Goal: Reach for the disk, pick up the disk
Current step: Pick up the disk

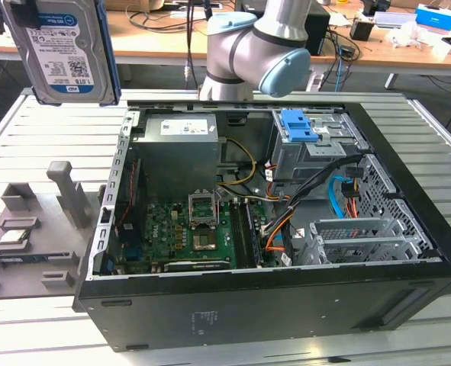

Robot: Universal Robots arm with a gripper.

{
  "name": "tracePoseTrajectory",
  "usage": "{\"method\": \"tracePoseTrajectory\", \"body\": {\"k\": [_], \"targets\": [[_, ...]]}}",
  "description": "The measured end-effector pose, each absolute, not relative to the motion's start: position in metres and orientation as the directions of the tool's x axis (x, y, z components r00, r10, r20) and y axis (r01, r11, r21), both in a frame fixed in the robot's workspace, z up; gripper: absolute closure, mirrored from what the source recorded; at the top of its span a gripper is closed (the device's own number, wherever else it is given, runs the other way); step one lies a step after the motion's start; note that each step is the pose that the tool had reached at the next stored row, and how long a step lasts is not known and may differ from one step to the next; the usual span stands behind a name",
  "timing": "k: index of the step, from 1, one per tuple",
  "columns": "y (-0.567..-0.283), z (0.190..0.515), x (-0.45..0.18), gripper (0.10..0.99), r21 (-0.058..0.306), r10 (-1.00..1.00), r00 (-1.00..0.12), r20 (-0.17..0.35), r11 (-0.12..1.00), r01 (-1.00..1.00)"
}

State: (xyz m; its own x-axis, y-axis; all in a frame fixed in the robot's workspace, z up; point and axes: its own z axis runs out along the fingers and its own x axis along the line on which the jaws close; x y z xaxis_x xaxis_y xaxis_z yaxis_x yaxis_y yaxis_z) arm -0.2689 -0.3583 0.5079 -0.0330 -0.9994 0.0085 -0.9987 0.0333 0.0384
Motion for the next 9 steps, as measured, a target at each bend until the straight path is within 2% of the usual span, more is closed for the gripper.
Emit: {"method": "tracePoseTrajectory", "body": {"k": [9], "targets": [[-0.358,0.508,-0.249,0.718,0.038,-0.999,-0.033,0.009,0.033,-0.999]]}}
